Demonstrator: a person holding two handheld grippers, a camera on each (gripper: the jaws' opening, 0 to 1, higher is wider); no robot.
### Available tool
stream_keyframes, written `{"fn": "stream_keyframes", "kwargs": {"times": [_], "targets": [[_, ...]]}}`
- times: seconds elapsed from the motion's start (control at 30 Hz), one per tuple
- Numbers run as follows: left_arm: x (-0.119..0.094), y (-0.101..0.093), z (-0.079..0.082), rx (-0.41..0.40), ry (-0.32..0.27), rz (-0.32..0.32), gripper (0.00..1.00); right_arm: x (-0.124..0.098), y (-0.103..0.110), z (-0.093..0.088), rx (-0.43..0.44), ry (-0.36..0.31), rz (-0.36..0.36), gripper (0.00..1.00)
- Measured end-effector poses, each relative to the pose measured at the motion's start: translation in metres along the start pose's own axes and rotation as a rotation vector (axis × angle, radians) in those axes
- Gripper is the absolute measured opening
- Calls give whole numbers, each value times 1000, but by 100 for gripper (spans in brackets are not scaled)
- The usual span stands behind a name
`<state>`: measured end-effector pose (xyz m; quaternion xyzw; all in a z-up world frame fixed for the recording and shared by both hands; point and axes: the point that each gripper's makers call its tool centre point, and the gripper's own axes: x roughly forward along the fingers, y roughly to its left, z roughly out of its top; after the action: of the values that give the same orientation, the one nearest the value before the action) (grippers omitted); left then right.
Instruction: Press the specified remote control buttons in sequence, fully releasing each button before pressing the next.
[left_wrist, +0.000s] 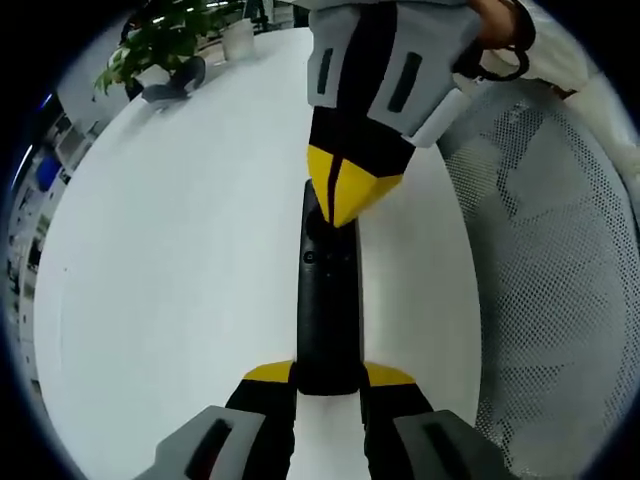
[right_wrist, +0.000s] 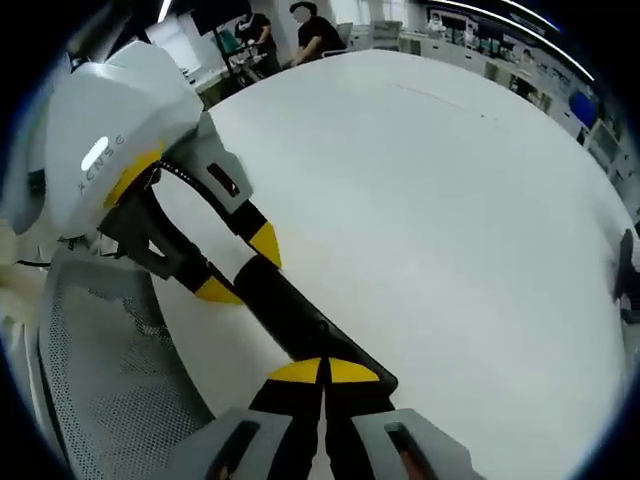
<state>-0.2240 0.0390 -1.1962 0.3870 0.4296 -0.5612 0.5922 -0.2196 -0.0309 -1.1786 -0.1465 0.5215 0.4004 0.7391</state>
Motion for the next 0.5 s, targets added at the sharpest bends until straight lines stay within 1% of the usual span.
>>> {"fn": "stream_keyframes", "kwargs": {"times": [0.07, 0.17, 0.4, 0.5], "targets": [[0, 0, 0, 0, -4, -1, 22, 3, 0, 0, -4, 9, -2, 0], [0, 0, 0, -2, -10, 1, 22, 5, -3, -1, -23, 20, -30, 0], [0, 0, 0, -5, -20, 0, 22, 4, -3, -2, -27, 22, -17, 0], [0, 0, 0, -9, -29, 0, 22, 5, -3, -2, -67, 26, -19, 0]]}}
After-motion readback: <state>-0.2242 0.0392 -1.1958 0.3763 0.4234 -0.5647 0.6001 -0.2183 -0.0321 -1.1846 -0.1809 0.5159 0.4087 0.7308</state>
